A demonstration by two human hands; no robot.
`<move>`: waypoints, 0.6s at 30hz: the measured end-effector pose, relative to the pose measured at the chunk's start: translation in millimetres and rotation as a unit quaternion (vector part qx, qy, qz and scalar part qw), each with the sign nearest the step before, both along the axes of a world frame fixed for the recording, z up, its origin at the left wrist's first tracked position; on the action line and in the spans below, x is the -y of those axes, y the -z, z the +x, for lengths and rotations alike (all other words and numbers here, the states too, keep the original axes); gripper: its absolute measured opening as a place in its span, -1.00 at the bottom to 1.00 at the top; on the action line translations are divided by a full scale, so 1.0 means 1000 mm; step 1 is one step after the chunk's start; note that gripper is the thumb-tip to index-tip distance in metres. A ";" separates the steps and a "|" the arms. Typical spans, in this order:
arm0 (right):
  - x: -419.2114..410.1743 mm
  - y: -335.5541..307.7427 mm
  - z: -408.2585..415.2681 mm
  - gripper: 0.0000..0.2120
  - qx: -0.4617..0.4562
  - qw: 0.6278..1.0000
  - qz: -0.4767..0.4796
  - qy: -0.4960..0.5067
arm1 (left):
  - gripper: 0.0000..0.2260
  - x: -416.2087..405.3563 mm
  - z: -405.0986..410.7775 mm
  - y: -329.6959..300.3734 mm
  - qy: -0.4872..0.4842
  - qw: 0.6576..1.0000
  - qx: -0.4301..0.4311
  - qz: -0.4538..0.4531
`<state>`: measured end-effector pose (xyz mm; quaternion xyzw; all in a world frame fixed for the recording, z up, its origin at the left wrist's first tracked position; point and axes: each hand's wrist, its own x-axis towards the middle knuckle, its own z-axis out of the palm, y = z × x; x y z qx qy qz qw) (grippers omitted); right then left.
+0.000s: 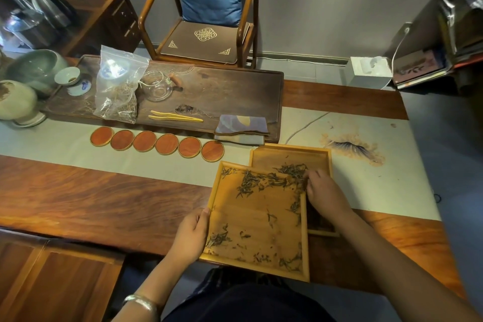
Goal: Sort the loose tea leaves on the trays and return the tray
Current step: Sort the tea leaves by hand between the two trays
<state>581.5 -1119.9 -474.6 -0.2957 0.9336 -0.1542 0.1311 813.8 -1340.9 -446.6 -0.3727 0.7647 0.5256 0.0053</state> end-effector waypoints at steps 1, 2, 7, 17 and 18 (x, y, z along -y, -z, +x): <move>0.000 -0.001 0.001 -0.79 -0.008 1.000 -0.007 0.006 | -0.57 0.001 0.000 0.001 -0.001 1.000 0.000 0.001; 0.001 -0.003 0.003 -0.79 -0.023 1.000 -0.017 0.008 | -0.57 0.001 0.000 0.001 -0.003 1.000 0.000 0.002; 0.026 -0.018 0.030 -0.77 -0.059 0.991 -0.084 -0.090 | -0.57 0.000 -0.001 0.002 -0.008 1.000 -0.006 0.009; 0.060 -0.013 0.060 -0.56 -0.012 0.974 -0.012 -0.227 | -0.58 -0.001 -0.005 0.001 0.005 1.000 -0.010 0.002; 0.057 -0.012 0.059 -0.57 -0.021 0.974 -0.018 -0.225 | -0.60 -0.001 -0.005 0.002 0.006 1.000 -0.009 0.001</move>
